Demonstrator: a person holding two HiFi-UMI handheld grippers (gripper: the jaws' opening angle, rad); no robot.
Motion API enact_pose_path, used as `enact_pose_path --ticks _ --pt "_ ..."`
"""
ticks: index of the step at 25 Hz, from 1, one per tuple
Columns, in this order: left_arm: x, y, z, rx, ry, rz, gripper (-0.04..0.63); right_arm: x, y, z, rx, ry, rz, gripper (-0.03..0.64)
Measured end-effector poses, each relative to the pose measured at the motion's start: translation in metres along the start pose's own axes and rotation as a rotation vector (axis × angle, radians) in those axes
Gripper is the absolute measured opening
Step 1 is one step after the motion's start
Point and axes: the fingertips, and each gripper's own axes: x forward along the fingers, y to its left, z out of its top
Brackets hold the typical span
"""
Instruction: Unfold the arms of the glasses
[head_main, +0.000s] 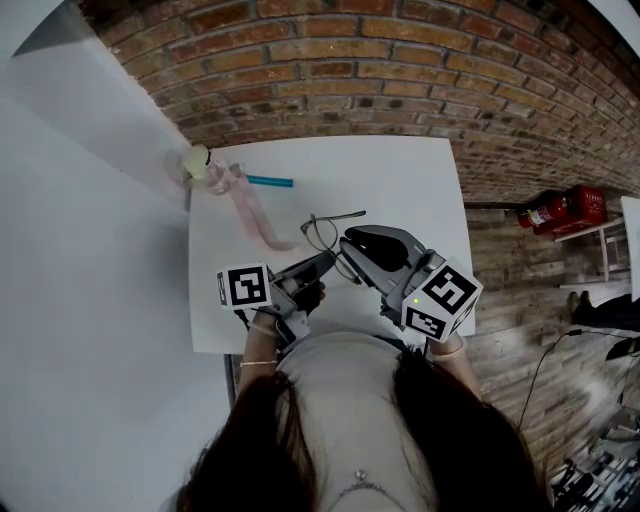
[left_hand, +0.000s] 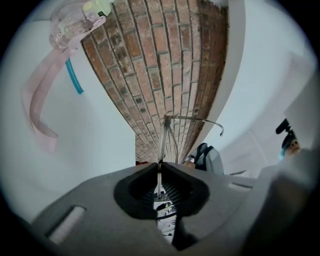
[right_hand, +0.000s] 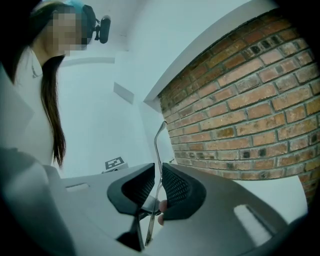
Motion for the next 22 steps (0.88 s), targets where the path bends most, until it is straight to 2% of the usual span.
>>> enact_pose_path --ticks 4,8,22 --pt "0.004 -0.007 -0.002 -0.030 -0.003 -0.028 0.021 0.004 0.000 -0.007 0.003 0.025 -0.001 0.051" --pt "0.002 -0.001 -0.002 0.013 0.006 0.003 0.021 0.007 0.000 -0.015 0.010 0.050 0.001 0.051" --pt "0.003 -0.003 -0.002 0.065 0.010 0.022 0.021 0.018 0.002 -0.035 0.019 0.118 0.007 0.051"
